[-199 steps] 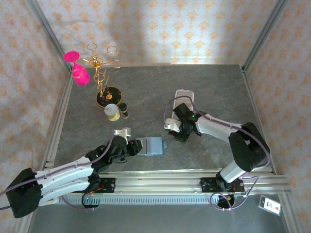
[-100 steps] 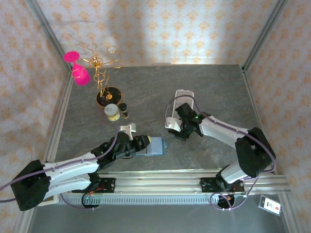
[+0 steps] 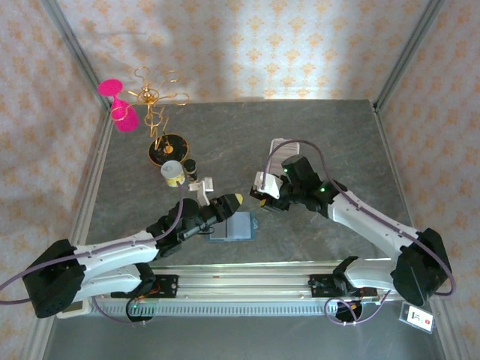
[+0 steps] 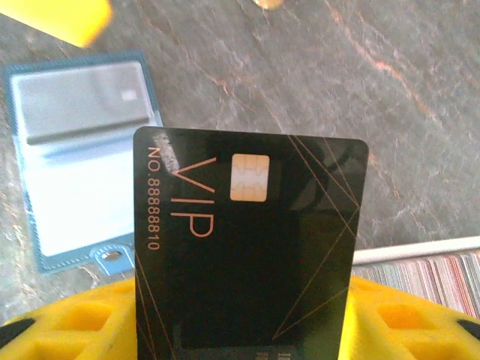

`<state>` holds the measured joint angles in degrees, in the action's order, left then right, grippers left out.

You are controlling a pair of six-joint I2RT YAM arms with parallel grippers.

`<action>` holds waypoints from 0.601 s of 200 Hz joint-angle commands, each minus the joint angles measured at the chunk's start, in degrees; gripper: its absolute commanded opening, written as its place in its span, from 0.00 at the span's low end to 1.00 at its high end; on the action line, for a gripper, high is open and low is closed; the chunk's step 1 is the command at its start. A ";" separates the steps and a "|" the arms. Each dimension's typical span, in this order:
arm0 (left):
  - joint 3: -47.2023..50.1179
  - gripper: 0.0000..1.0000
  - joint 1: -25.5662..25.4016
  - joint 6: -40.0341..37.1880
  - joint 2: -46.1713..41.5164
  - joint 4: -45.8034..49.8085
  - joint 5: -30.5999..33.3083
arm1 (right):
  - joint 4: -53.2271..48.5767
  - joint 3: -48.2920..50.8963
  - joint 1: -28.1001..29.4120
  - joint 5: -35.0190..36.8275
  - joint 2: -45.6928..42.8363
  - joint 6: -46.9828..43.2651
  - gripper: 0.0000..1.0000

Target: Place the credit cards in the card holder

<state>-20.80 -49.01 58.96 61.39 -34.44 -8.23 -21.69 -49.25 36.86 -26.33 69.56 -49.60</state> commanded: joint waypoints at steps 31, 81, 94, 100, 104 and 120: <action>-4.75 0.45 -2.60 -3.15 5.22 -8.67 4.52 | 4.17 1.56 1.96 -0.98 -3.28 4.70 0.54; -7.06 0.35 -3.98 -3.50 8.04 -6.87 6.56 | 5.87 1.44 2.58 0.69 -3.67 6.54 0.54; -7.40 0.31 -4.16 -3.56 8.48 -6.12 7.22 | 5.97 1.27 2.60 0.90 -3.69 6.54 0.54; -7.58 0.28 -4.18 -3.54 8.73 -5.90 7.34 | 6.03 1.15 2.61 1.00 -3.69 6.62 0.54; -7.74 0.25 -4.19 -3.54 8.91 -5.75 7.39 | 6.06 1.12 2.68 1.02 -3.73 6.64 0.54; -8.50 0.18 -4.27 -3.51 9.48 -5.36 7.17 | 6.39 1.00 2.69 0.75 -4.09 7.01 0.54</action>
<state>-26.81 -52.90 56.64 70.02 -39.70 -2.66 -17.34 -47.97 39.03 -26.50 67.20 -44.10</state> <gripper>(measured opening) 0.219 0.547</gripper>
